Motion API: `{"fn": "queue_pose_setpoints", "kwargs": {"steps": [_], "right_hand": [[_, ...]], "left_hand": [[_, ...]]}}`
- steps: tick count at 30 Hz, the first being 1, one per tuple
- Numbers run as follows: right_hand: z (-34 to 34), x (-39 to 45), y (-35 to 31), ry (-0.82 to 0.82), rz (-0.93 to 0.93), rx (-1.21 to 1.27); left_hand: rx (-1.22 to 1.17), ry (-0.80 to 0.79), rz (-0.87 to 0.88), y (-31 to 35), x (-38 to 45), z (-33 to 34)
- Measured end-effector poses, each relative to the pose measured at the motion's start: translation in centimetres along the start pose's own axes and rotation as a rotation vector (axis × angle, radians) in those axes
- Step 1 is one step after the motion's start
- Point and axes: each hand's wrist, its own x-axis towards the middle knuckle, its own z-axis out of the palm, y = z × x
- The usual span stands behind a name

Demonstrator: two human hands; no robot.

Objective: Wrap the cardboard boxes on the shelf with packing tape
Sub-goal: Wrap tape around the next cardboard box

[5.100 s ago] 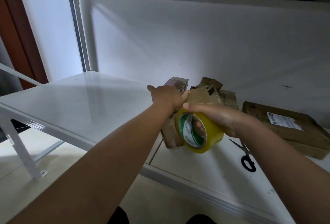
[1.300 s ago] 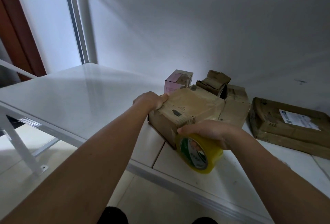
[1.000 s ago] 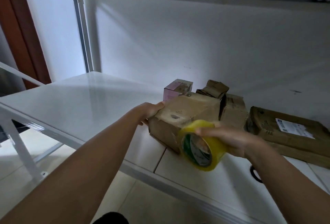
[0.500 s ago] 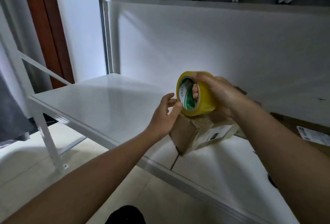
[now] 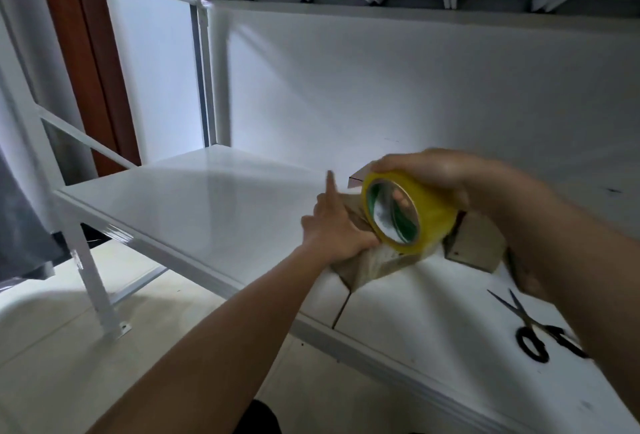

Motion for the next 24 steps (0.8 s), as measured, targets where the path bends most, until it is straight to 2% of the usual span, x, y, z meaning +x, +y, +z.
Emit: {"fn": "queue_pose_setpoints", "kwargs": {"steps": [3, 7, 10, 15, 17, 19, 21, 22, 24], "right_hand": [[0.1, -0.7, 2.8, -0.073, 0.057, -0.182], [2.7, 0.0, 7.1, -0.145, 0.108, 0.020], [4.5, 1.1, 8.4, -0.126, 0.104, 0.087], [5.0, 1.6, 8.6, -0.131, 0.112, 0.067], [5.3, 1.6, 8.9, -0.138, 0.094, 0.095], [5.9, 1.8, 9.3, -0.159, 0.054, 0.099], [6.3, 1.9, 9.5, -0.157, 0.039, 0.103], [6.4, 1.9, 9.5, -0.146, 0.051, 0.115], [6.3, 2.0, 9.8, -0.139, 0.085, 0.134]], "left_hand": [[0.003, -0.025, -0.037, -0.2, 0.6, -0.5], [0.069, -0.076, -0.039, 0.4, 0.8, -0.8], [0.115, -0.106, -0.060, 0.5, 0.9, -1.3], [0.120, -0.118, -0.073, 1.1, 0.2, -1.7], [0.117, -0.219, -0.071, 1.6, 0.5, -2.6], [0.223, -0.450, -0.048, 2.5, 1.0, -4.1], [0.432, -0.701, -0.015, 4.0, 1.5, -6.1], [0.502, -0.768, -0.002, 4.7, 1.8, -7.2], [0.564, -0.751, -0.014, 6.0, 2.3, -8.6]]}}
